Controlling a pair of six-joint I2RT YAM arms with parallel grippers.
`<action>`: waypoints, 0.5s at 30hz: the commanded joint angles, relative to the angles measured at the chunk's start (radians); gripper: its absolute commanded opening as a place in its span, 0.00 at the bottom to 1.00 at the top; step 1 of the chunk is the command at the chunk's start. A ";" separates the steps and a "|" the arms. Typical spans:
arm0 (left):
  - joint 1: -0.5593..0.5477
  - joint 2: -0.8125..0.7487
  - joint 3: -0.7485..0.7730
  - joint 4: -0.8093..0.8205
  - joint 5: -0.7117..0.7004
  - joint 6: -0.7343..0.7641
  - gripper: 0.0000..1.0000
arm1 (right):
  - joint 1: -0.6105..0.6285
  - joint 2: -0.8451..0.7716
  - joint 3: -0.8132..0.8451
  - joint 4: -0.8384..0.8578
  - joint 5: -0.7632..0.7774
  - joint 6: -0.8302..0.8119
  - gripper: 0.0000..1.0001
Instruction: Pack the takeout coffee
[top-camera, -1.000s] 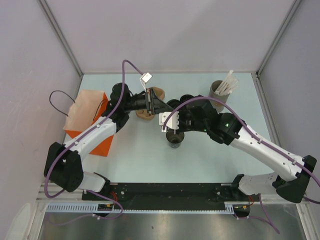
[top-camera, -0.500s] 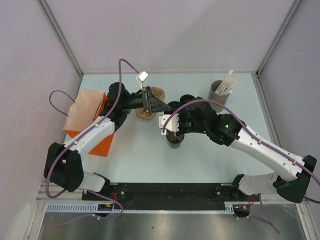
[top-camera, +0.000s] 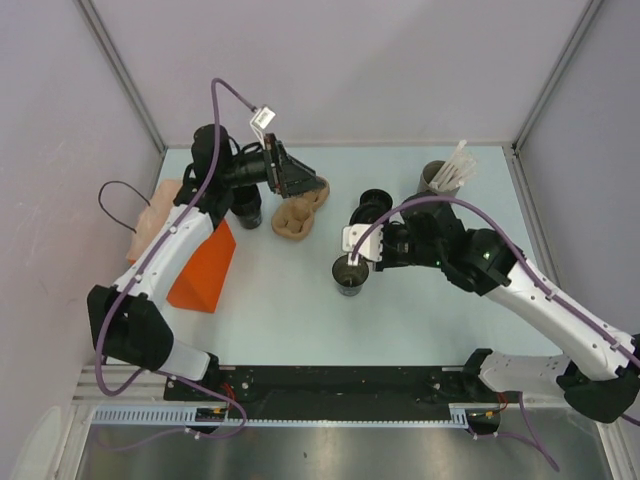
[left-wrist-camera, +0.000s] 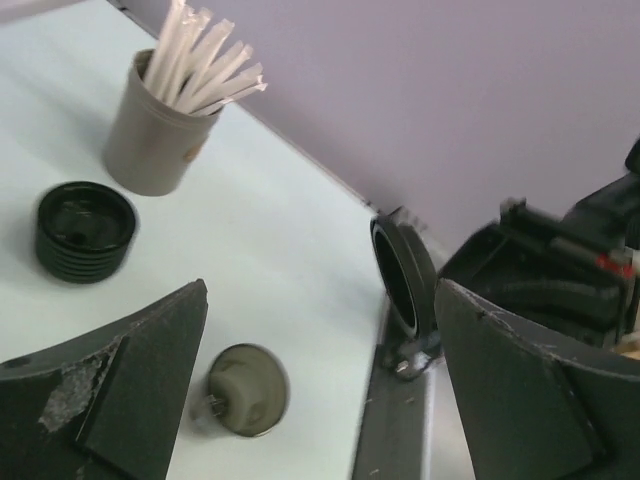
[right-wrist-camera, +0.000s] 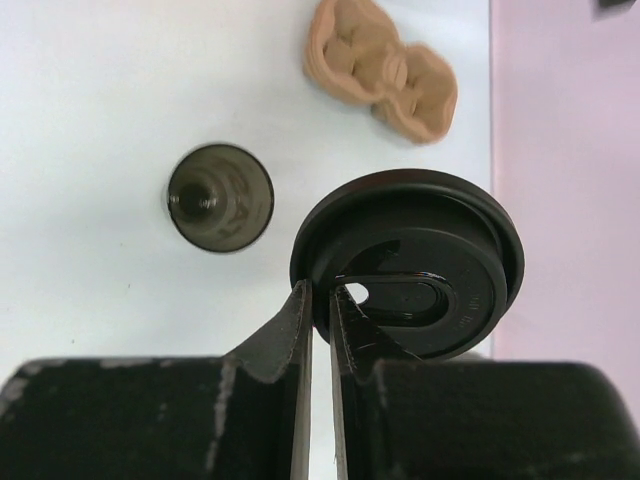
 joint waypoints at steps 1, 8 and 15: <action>-0.001 -0.027 0.116 -0.296 -0.042 0.381 1.00 | -0.103 0.011 0.064 -0.055 -0.109 0.042 0.00; -0.014 -0.116 0.017 -0.375 -0.120 0.680 1.00 | -0.296 0.134 0.202 -0.187 -0.295 0.093 0.00; -0.104 -0.251 -0.188 -0.307 -0.242 0.906 1.00 | -0.342 0.281 0.294 -0.300 -0.349 0.156 0.00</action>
